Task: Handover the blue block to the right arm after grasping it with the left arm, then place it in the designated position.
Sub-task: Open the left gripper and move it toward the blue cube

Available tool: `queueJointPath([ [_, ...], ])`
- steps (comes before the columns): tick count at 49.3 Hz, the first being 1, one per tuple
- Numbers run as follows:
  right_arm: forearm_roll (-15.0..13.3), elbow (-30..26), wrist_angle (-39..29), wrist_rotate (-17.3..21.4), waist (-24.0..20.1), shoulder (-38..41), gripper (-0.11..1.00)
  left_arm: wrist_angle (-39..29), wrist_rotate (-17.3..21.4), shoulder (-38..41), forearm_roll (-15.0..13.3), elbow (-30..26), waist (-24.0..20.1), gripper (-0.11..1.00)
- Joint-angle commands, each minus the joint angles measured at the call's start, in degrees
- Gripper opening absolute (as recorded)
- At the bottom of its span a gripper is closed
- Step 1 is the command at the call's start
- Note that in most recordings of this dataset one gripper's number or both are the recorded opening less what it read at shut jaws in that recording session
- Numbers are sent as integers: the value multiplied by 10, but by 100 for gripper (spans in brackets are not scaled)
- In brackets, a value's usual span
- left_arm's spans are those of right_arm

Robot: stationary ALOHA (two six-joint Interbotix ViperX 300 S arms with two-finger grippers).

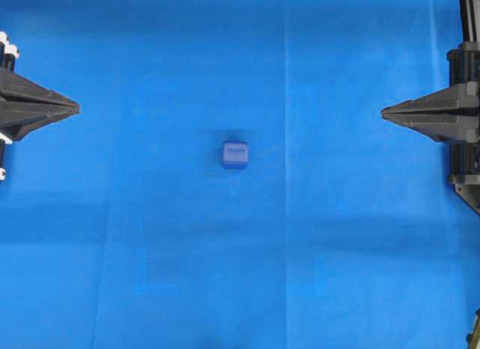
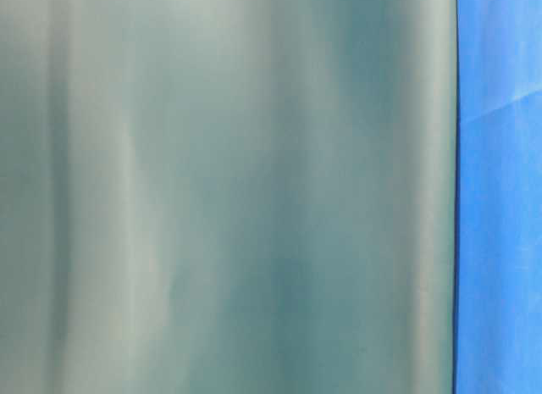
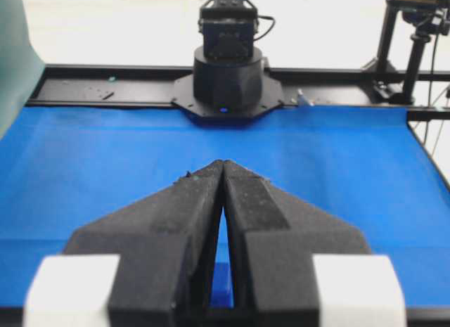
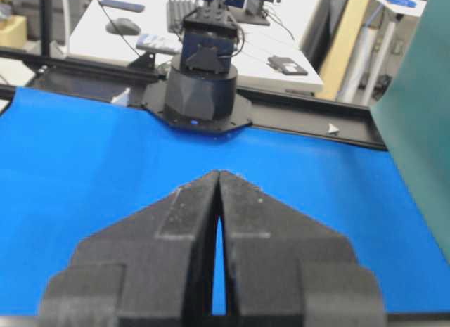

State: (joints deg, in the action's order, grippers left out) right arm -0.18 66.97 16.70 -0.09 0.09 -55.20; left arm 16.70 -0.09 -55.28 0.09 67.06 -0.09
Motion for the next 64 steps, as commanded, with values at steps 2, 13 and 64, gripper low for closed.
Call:
queueJointPath([
  [2, 1, -8, 0, 3, 0, 11, 0, 4, -4, 9, 1, -12, 24, 0],
  [13, 1, -15, -11, 4, 0, 31, -3, -2, 0, 11, 2, -11, 28, 0],
  [64, 9, -15, -22, 6, 6, 36, 94, 26, -4, 50, 2, -14, 16, 92],
])
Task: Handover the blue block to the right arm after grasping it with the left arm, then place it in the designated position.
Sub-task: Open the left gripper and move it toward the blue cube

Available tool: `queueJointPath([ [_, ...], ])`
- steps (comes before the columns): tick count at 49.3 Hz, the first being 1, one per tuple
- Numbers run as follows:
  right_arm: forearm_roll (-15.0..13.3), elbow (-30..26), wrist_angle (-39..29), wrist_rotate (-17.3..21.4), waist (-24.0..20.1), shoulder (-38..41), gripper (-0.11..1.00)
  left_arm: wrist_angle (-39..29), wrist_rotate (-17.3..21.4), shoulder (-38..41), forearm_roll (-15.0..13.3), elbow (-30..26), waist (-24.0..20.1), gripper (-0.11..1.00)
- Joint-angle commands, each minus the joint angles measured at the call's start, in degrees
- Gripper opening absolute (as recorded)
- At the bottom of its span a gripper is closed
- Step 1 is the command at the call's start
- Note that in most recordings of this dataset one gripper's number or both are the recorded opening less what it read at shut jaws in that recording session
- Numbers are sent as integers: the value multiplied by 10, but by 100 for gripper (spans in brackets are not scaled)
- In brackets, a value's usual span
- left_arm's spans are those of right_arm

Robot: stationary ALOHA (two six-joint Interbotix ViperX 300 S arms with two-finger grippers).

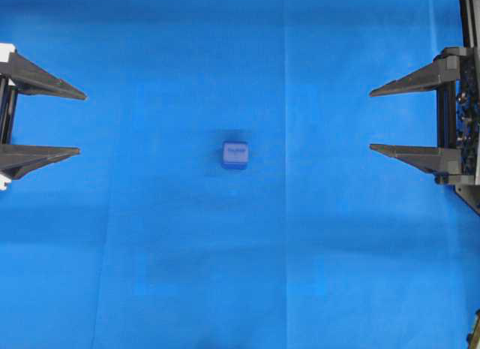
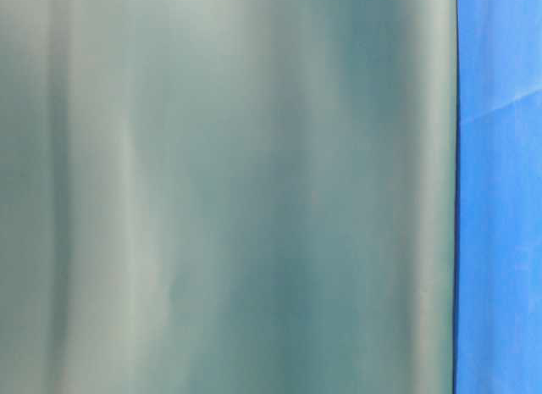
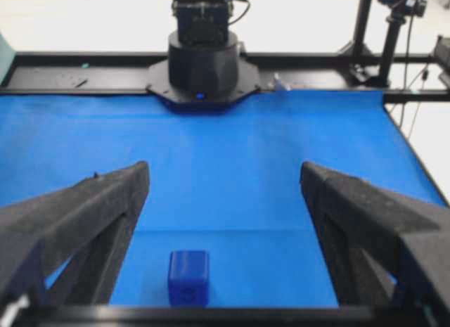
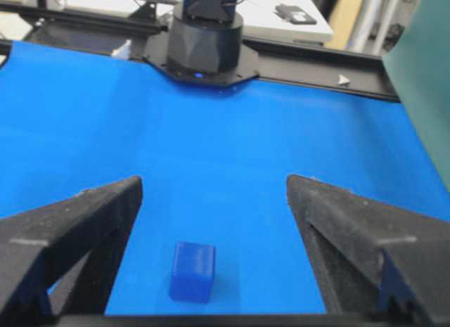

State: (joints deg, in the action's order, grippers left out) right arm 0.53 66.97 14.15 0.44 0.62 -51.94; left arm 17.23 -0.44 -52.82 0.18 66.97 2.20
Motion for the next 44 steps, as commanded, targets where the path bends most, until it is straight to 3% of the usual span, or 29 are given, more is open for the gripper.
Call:
queueJointPath([
  [1, 2, -15, 4, 1, 1, 4, 94, 26, -1, 34, 1, -15, -8, 92],
  [12, 2, -14, 4, 1, 1, 11, 94, 91, 3, 171, 1, -63, -18, 92],
  [25, 2, -14, 9, 1, 5, 15, 94, 115, 8, 328, 1, -173, -19, 92],
  [36, 3, -13, 11, 1, 6, 18, 94, 114, 11, 405, 5, -249, -19, 92],
  [44, 2, -13, 11, 1, 7, 18, 94, 114, 11, 423, 5, -273, -23, 92],
])
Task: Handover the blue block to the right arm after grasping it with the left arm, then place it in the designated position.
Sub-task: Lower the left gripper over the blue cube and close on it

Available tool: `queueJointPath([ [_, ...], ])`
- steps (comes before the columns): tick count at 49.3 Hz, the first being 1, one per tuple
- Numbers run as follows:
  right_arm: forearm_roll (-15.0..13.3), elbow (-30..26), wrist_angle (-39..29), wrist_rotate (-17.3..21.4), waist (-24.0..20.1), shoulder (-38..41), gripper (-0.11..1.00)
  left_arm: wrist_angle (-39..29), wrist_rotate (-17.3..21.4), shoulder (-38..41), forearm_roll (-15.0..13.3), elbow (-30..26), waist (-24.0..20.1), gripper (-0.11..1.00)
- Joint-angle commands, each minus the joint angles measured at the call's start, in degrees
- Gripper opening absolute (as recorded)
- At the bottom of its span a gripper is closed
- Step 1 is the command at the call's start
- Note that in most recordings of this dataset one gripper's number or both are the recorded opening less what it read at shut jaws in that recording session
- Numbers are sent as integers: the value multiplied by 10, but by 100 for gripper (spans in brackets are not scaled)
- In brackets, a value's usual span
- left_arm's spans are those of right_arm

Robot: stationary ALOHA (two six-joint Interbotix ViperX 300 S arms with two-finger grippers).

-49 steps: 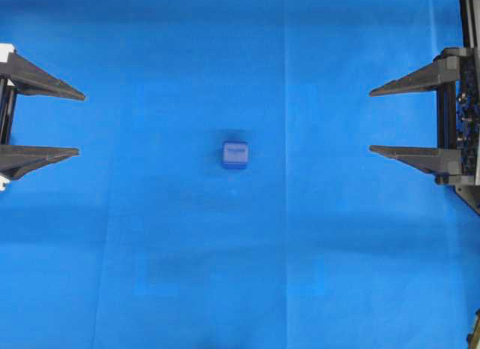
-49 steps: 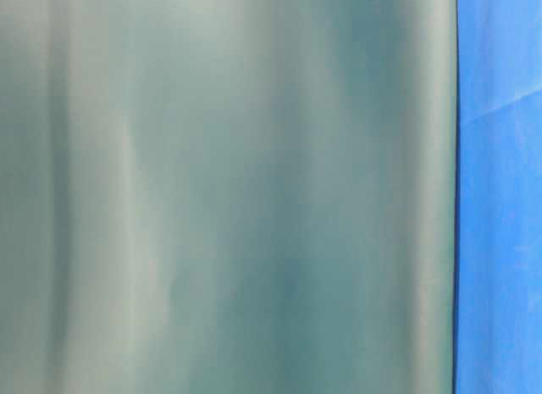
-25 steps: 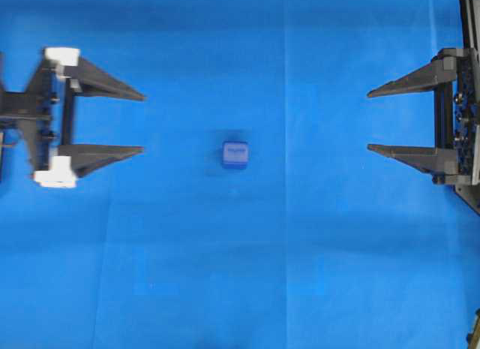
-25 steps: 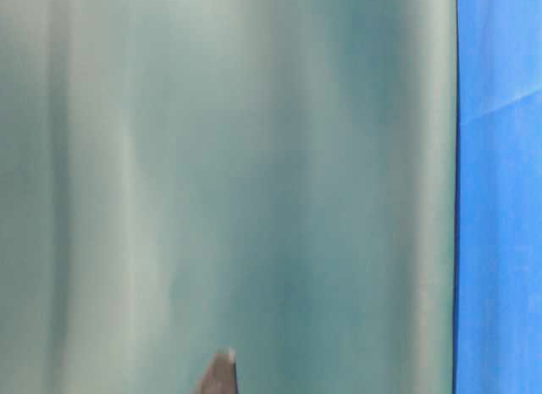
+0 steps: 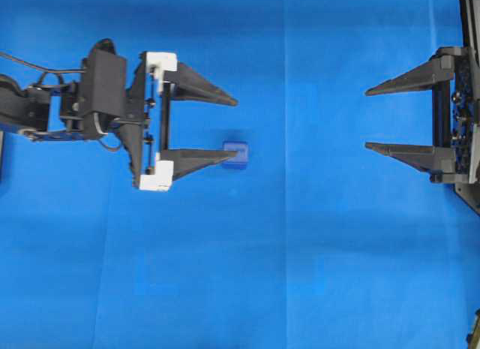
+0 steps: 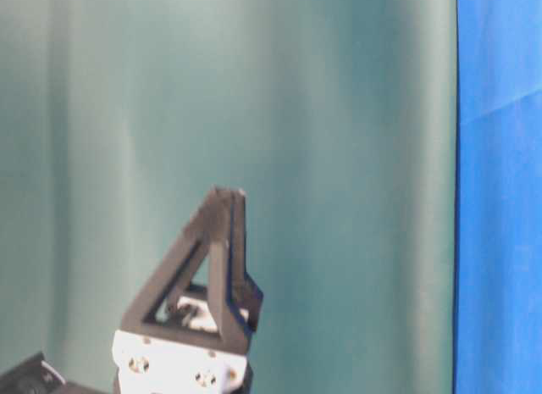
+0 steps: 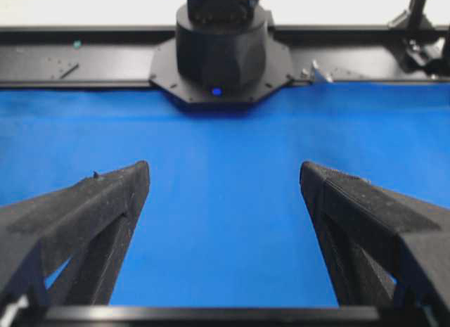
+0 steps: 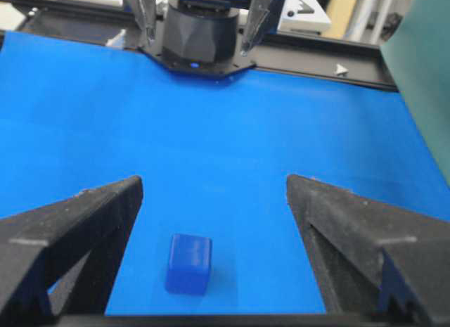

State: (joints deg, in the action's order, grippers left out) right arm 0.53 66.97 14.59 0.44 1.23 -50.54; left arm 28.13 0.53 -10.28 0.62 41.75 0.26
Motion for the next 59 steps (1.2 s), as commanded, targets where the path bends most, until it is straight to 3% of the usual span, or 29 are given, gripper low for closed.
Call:
queueJointPath([
  [1, 2, -13, 6, 1, 1, 4, 94, 5, 1, -1, 1, -23, -4, 92],
  [11, 2, -12, 6, 1, 0, 4, 94, -9, 0, -2, 1, -22, -6, 92],
  [18, 2, -12, 5, 1, 0, 4, 94, -62, -9, 2, 1, -40, -5, 92],
  [45, 2, -12, 3, 0, 0, 11, 94, -563, -8, 79, 1, -252, -1, 92],
  [59, 2, -11, 3, 0, 1, 13, 94, -684, -1, 114, 4, -324, -4, 92],
])
